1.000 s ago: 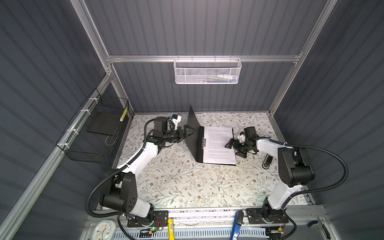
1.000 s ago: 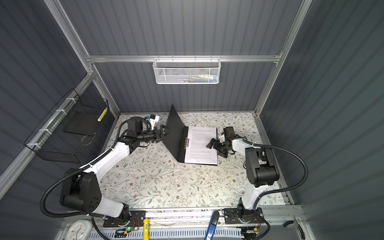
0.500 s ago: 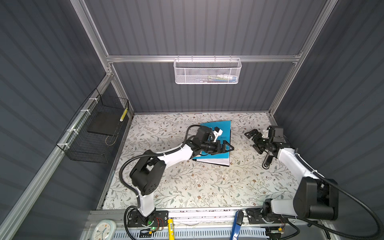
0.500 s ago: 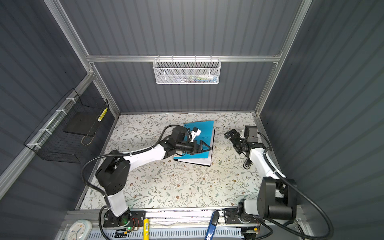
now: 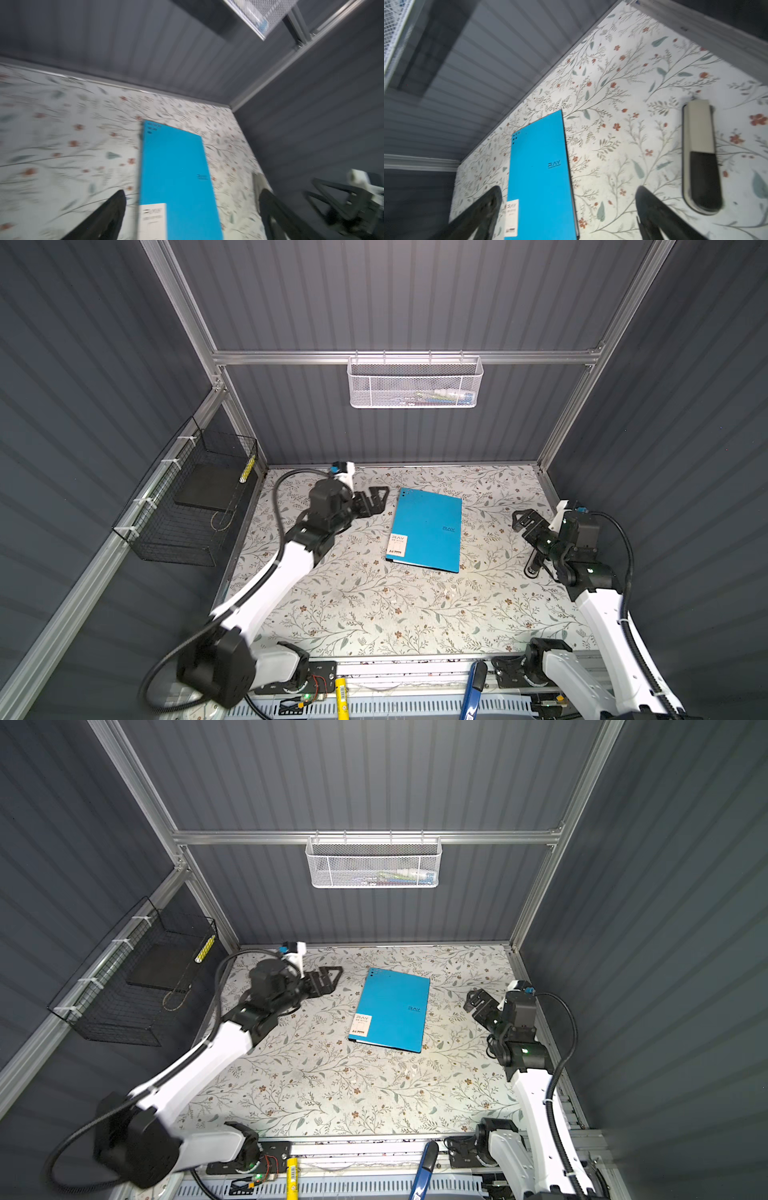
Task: Put the files into the folder
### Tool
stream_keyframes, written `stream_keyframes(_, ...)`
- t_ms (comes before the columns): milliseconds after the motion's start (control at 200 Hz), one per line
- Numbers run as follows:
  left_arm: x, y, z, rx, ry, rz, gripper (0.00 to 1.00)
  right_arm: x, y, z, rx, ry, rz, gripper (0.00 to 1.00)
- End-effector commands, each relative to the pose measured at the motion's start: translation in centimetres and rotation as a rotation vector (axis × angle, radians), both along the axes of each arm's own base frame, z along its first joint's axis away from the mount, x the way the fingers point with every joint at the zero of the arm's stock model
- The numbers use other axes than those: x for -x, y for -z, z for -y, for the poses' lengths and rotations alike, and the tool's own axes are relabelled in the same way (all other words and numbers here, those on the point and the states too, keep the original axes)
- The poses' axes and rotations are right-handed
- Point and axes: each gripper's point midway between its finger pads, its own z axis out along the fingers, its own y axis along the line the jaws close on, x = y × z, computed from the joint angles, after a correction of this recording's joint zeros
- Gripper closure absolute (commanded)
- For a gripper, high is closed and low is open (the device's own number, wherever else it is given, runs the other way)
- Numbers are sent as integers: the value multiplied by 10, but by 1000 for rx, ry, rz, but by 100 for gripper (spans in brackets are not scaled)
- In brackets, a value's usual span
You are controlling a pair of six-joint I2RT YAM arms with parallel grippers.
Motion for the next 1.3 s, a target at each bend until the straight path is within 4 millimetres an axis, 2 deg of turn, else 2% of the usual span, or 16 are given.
stream_keyframes(0, 11, 82, -129, -344, -558, -58, 0, -7, 7, 26, 262, 39, 107, 1)
stream_keyframes(65, 21, 104, -178, -316, -694, -105, 0, -7, 16, 35, 342, 78, 175, 1)
stream_keyframes(150, 29, 135, -215, -344, -798, -165, 0, -6, 31, 45, 417, 127, 244, 1)
stream_keyframes(235, 23, 155, -231, -407, -810, -216, 0, -8, 46, 49, 468, 130, 239, 1)
stream_keyframes(360, 5, 167, -234, -412, -765, -169, 0, -18, 72, 54, 495, 117, 179, 1)
stream_keyframes(465, 2, 190, -247, -369, -826, -150, 0, -35, 69, 47, 484, 71, 252, 1)
stream_keyframes(605, -20, 192, -232, -419, -698, -141, 0, -60, 81, 42, 503, 15, 266, 1)
stream_keyframes(680, -19, 182, -234, -454, -702, -54, 0, -69, 94, 27, 494, -87, 245, 1)
stream_keyframes(755, -11, 186, -245, -421, -786, 15, 0, -67, 93, 26, 496, -87, 260, 1)
stream_keyframes(835, -21, 195, -218, -447, -600, 27, 0, -69, 94, 27, 496, -85, 250, 1)
stream_keyframes(905, -34, 198, -208, -492, -571, 90, 0, -69, 95, 27, 498, -81, 251, 1)
stream_keyframes(960, -41, 215, -196, -512, -467, -51, 0, -70, 97, 26, 498, -88, 234, 1)
stream_keyframes(1000, -54, 210, -196, -527, -475, -8, 0, -73, 97, 21, 499, -121, 236, 1)
stream_keyframes(1055, -51, 219, -195, -523, -459, -83, 0, -77, 97, 8, 502, -206, 241, 1)
stream_keyframes(1105, -54, 212, -196, -525, -472, -21, 0, -75, 96, 7, 507, -207, 240, 1)
stream_keyframes(1296, -52, 213, -187, -593, -475, -43, 0, -75, 96, 6, 511, -203, 248, 1)
